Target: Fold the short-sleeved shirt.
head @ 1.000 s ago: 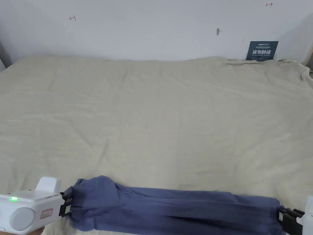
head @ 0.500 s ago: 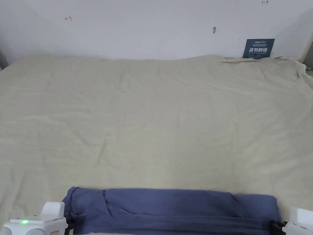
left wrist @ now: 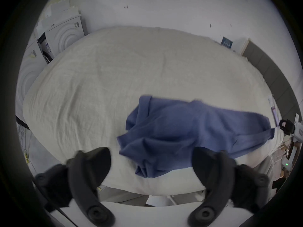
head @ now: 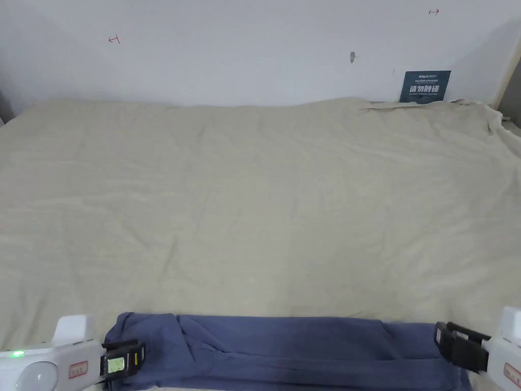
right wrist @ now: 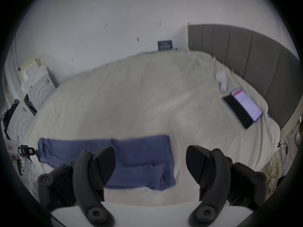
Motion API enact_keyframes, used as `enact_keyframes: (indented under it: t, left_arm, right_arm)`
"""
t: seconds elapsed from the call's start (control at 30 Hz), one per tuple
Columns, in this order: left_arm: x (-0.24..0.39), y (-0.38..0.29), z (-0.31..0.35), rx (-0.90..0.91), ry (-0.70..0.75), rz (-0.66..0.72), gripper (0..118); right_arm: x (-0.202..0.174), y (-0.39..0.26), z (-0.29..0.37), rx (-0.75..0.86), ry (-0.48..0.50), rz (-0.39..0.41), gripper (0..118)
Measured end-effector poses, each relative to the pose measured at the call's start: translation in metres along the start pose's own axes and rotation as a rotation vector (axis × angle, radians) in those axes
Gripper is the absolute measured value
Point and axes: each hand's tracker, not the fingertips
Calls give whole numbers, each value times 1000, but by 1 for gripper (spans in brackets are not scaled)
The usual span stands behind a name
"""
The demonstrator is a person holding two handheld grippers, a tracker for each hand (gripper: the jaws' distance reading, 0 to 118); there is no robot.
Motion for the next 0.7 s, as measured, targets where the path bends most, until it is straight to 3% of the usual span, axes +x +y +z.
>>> enact_keyframes:
  t: [0.27, 0.5, 0.7]
  left_arm:
    - [35, 35, 64, 369, 28, -72, 110]
    - [58, 41, 91, 728, -2, -98, 118]
    - [69, 45, 83, 659, 14, -110, 118]
  right_arm:
    - [-40, 53, 50, 236, 1, 69, 91]
    - [-78, 70, 74, 422, -50, 142, 91]
    - [-95, 68, 80, 505, -74, 176, 90]
